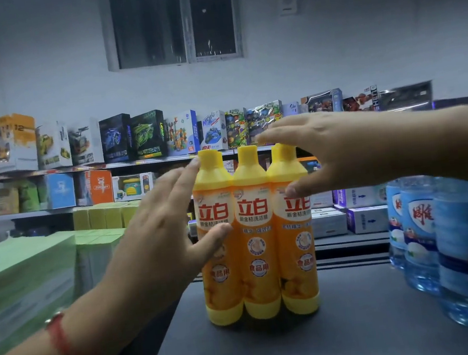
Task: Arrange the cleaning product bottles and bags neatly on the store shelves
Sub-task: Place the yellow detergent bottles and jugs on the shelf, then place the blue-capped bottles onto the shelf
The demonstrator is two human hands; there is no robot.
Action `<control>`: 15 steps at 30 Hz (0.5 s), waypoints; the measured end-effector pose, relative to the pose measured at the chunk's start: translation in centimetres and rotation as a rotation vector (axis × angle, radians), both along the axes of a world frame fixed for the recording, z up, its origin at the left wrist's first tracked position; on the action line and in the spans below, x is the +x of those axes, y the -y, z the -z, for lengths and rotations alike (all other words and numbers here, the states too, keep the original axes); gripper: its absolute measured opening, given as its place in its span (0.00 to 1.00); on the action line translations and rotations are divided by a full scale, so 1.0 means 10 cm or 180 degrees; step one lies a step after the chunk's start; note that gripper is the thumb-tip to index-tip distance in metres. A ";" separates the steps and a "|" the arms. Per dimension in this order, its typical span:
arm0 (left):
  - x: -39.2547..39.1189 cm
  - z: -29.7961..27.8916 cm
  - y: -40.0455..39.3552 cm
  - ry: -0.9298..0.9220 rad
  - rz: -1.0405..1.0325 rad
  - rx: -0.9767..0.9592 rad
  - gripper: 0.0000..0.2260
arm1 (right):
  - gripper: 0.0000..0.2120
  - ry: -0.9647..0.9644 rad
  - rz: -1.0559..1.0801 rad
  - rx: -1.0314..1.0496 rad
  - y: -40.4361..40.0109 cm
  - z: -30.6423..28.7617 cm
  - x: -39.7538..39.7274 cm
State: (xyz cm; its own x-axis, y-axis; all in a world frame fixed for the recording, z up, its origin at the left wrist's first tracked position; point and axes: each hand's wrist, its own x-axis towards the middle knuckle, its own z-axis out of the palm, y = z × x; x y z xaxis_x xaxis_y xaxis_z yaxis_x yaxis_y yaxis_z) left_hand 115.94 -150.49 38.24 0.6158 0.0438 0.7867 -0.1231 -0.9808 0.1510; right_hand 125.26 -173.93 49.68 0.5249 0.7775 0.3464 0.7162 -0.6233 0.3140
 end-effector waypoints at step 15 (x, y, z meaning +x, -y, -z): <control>0.06 -0.78 2.06 -0.1628 -0.0613 0.1094 0.43 | 0.40 -0.0112 0.0474 0.0091 1.87 -0.10 -0.03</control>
